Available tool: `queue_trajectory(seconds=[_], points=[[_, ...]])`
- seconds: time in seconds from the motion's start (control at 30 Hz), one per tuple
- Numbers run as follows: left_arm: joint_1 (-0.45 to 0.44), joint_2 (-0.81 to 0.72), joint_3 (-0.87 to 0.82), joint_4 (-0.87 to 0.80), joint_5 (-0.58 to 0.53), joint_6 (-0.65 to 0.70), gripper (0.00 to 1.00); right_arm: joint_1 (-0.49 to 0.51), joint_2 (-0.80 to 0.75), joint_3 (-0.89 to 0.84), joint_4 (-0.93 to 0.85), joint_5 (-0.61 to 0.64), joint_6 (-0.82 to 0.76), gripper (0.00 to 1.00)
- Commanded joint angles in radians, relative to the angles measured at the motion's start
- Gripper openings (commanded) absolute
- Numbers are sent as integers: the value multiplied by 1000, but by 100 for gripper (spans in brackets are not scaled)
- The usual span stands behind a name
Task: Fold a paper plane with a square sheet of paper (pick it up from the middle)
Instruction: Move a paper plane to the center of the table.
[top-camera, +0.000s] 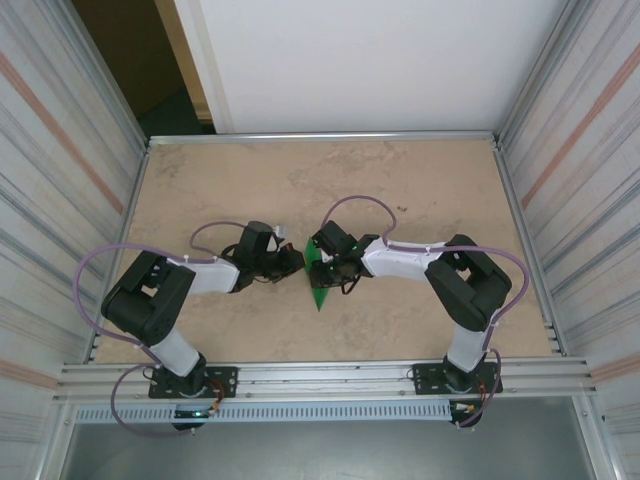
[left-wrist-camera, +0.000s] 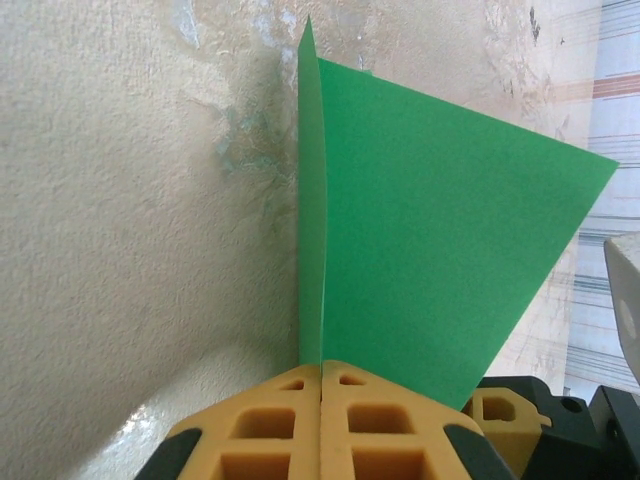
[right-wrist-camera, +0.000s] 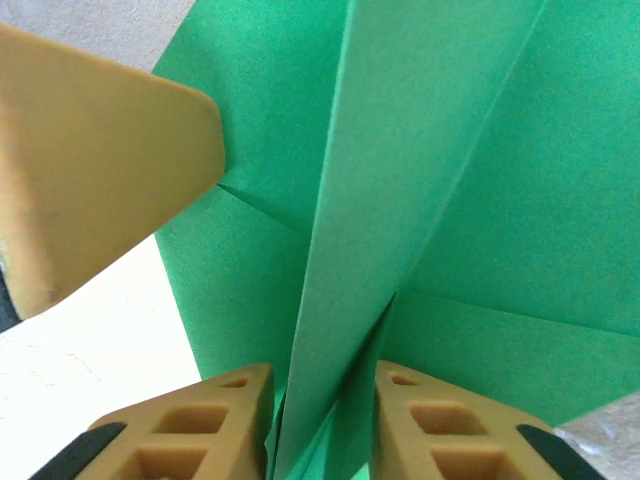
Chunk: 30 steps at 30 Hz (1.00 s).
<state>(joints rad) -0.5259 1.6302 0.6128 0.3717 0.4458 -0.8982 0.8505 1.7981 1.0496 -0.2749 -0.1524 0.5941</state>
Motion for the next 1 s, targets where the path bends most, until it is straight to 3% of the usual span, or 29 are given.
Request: queue_trajectory(seconds=[0.0,0.1,0.23,0.4,0.63,0.8,0.97], points=[[-3,-33,-4,8,6,-8,0,-1,17,27,-29,16,15,25],[-4,-32,-2,10,5,-10,0,1,33,39,-39,12,25,25],[0,-43,-1,-4,1,-8,4,0,34,41,-48,23,38,13],[43,-144,-1,-95,-30,26,22,-29,-31,48,-97,101,24,7],[143,-374,-30,-369,-217,85,63,-176,11,170,-229,181,-64,6],[165,-467,-27,-537,-337,131,80,-244,121,299,-283,180,-112,6],[168,-500,-39,-571,-375,148,85,-268,230,416,-331,165,-125,8]])
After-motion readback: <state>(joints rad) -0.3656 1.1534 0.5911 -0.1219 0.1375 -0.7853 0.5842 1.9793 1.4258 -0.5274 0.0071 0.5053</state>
